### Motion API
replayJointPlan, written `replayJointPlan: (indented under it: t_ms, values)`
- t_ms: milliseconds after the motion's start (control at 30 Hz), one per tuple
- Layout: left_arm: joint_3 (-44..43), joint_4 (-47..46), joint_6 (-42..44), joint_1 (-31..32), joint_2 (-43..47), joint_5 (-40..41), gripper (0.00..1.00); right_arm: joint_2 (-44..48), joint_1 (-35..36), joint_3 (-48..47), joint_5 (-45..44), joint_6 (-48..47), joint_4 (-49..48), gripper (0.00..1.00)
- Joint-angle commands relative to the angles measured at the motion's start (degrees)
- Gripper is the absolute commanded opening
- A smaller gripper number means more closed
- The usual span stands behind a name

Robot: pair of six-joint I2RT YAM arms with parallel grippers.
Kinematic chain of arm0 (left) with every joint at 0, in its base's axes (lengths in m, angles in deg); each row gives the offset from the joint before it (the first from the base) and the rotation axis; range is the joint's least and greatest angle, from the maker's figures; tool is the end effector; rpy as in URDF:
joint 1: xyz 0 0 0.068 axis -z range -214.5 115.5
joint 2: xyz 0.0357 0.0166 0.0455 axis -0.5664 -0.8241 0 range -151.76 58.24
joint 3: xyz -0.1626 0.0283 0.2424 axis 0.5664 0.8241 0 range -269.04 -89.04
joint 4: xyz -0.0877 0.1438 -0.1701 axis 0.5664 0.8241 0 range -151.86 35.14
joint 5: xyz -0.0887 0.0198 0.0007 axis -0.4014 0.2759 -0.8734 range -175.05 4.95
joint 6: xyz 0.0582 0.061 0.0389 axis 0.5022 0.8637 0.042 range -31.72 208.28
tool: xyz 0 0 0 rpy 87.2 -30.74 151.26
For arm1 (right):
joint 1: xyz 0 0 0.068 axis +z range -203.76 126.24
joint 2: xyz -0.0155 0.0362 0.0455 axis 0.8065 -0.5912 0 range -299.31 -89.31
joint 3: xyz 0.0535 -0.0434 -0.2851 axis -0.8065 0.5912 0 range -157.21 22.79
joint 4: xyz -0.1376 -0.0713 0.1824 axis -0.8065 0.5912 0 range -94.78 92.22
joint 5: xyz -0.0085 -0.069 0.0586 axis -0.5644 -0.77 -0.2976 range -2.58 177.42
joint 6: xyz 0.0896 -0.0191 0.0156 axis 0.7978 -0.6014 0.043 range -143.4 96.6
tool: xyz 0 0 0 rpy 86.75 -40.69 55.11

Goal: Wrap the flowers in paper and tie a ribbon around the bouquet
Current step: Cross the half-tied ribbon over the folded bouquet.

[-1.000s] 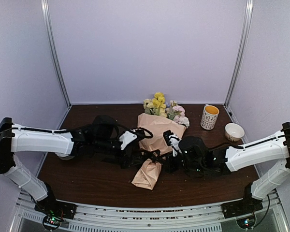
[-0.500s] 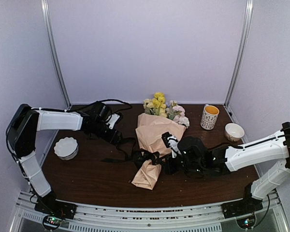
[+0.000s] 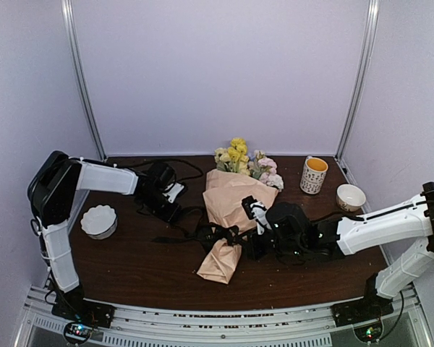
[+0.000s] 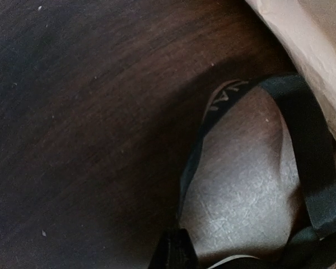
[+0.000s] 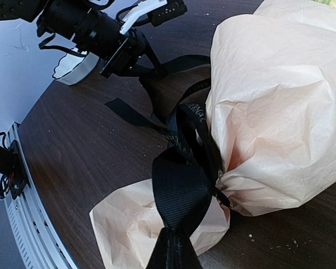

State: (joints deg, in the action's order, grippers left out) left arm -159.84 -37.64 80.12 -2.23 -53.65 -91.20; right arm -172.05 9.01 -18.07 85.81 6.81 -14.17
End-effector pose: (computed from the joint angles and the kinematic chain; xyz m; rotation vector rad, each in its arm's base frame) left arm 0.3318 -0.2201 0.1351 0.6065 2.6858 -0.3470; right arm 0.1493 0.2849 0.2086 -0.6225 2.1951 0.8859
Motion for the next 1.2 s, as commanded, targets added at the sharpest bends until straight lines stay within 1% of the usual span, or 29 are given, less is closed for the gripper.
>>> replayJointPlan:
  t_ms: [0,67,167,233,333,400,433,500,600,667,800,933,1033,1167]
  values:
    - [3.98,-0.04,0.47,0.36,10.88,-0.01,0.00,0.87,-1.23,-2.13,0.54,0.22,1.42,0.00]
    - [6.97,0.03,1.84,1.44,18.59,-0.34,0.00,0.63,-1.97,-3.15,1.21,-0.01,2.07,0.00]
    - [10.10,5.44,5.58,5.55,28.10,-0.96,0.00,-0.68,-3.50,-5.71,4.03,-0.76,3.46,0.00]
    - [11.97,9.61,7.80,10.31,33.11,-1.51,0.00,-2.07,-4.16,-7.90,5.87,-1.69,5.35,0.00]
    - [13.99,14.05,12.46,21.04,39.20,-4.39,0.00,-3.64,-4.56,-10.78,7.36,-3.25,7.68,0.00]
    - [14.49,14.09,13.81,26.67,42.91,-7.28,0.00,-4.28,-5.06,-12.38,8.06,-3.93,9.19,0.00]
    - [14.50,12.63,13.60,28.07,44.61,-8.62,0.00,-4.47,-5.30,-13.08,8.52,-4.12,9.43,0.00]
    - [13.54,9.73,13.18,28.93,46.65,-11.98,0.00,-5.12,-6.05,-14.14,10.13,-4.44,9.45,0.00]
    - [8.67,7.39,14.55,30.81,45.36,-17.57,0.00,-6.49,-6.96,-16.12,11.59,-5.72,10.95,0.00]
    - [5.99,7.15,16.87,33.95,42.74,-18.89,0.00,-7.09,-7.28,-17.53,11.38,-6.93,12.74,0.00]
    - [1.63,5.51,21.53,38.76,36.93,-17.01,0.00,-7.82,-7.64,-19.04,11.97,-8.61,13.70,0.00]
    - [-6.38,3.07,24.28,42.72,29.49,-18.47,0.00,-7.80,-7.87,-19.42,12.26,-9.34,14.20,0.00]
    - [-12.75,4.50,27.01,45.66,24.20,-18.81,0.00,-7.78,-7.98,-19.70,12.80,-9.66,14.64,0.00]
    - [-15.98,2.16,27.64,47.45,20.69,-18.61,0.00,-7.85,-7.99,-19.84,13.46,-10.17,15.65,0.00]
